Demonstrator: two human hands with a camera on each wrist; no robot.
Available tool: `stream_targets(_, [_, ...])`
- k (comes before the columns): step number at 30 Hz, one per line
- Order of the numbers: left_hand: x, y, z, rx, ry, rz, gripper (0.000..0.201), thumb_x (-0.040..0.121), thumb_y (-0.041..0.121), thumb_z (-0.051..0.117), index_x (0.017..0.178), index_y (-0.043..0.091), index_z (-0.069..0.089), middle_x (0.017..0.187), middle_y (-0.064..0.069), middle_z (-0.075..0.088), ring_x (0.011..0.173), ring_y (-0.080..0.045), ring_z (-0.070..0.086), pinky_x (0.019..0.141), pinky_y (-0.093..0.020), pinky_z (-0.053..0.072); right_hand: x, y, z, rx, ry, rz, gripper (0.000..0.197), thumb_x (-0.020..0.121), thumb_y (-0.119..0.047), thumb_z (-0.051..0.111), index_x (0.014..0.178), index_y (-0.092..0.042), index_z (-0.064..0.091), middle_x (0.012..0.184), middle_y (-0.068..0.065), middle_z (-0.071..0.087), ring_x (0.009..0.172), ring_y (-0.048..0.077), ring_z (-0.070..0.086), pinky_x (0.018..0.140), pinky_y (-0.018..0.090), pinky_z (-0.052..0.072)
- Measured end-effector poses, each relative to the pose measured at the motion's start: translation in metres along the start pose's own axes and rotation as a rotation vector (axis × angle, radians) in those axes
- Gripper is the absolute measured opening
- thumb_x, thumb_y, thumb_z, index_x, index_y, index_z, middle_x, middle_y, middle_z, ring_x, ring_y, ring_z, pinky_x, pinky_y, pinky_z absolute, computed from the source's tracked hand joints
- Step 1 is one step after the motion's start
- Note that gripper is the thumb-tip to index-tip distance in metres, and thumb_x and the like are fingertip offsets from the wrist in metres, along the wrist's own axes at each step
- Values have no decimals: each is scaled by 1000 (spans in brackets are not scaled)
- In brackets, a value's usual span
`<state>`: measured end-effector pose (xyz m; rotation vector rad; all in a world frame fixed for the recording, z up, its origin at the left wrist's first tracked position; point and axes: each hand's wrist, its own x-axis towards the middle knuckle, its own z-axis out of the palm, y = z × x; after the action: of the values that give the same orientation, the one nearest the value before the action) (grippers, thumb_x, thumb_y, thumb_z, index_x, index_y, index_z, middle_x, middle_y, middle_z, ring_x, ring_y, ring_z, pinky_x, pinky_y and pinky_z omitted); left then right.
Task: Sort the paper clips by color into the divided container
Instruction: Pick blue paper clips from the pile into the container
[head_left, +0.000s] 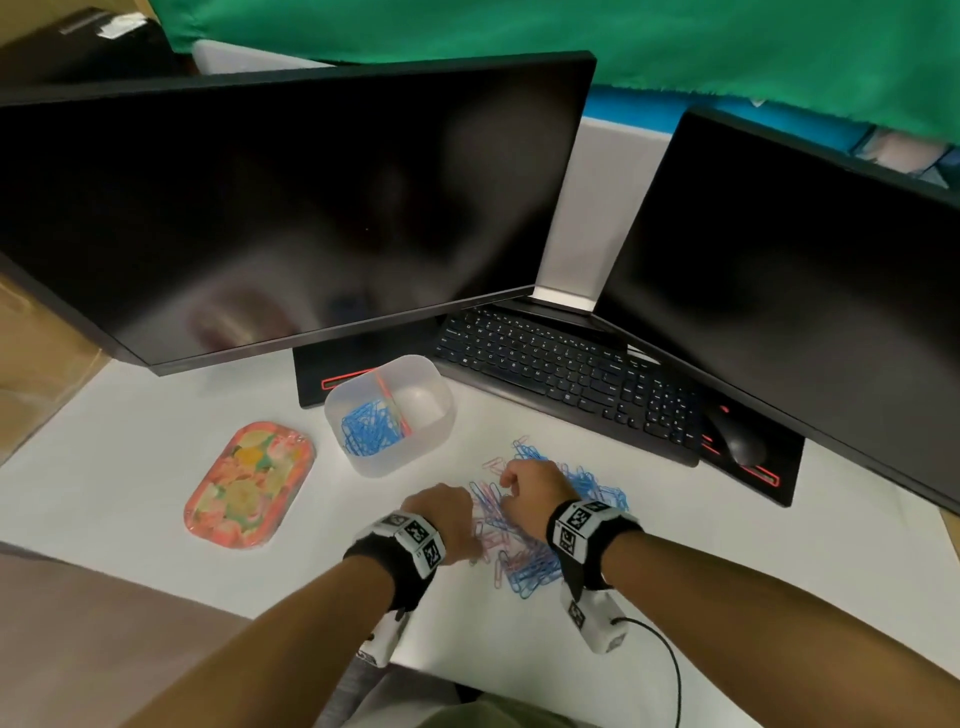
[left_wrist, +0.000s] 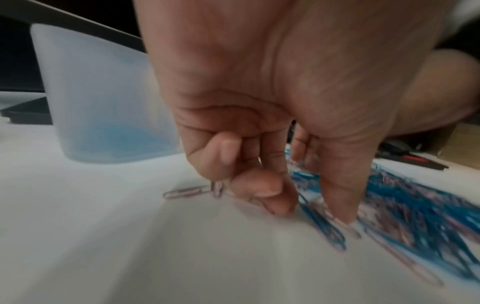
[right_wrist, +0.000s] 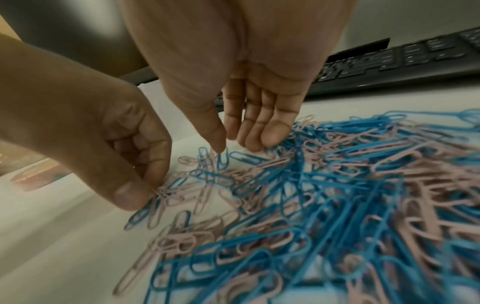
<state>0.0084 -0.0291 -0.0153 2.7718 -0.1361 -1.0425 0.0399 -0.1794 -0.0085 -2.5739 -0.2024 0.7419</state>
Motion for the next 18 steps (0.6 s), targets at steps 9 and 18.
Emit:
stream_targets(9, [-3, -4, 7, 23, 66, 29, 21, 84, 16, 55, 102, 13, 64, 107, -7, 67, 99, -29, 63, 82, -36, 53, 12, -9, 8, -48, 9, 39, 32, 81, 6, 54, 105, -13, 64, 109, 8, 64, 95, 25, 62, 77, 27, 52])
stream_targets(18, [-3, -19, 9, -376, 178, 66, 15, 81, 18, 56, 72, 30, 53, 92, 0, 67, 88, -22, 63, 78, -27, 52, 7, 8, -3, 123, 74, 8, 27, 85, -3, 49, 106, -14, 62, 95, 0, 52, 87, 18, 51, 77, 25, 44])
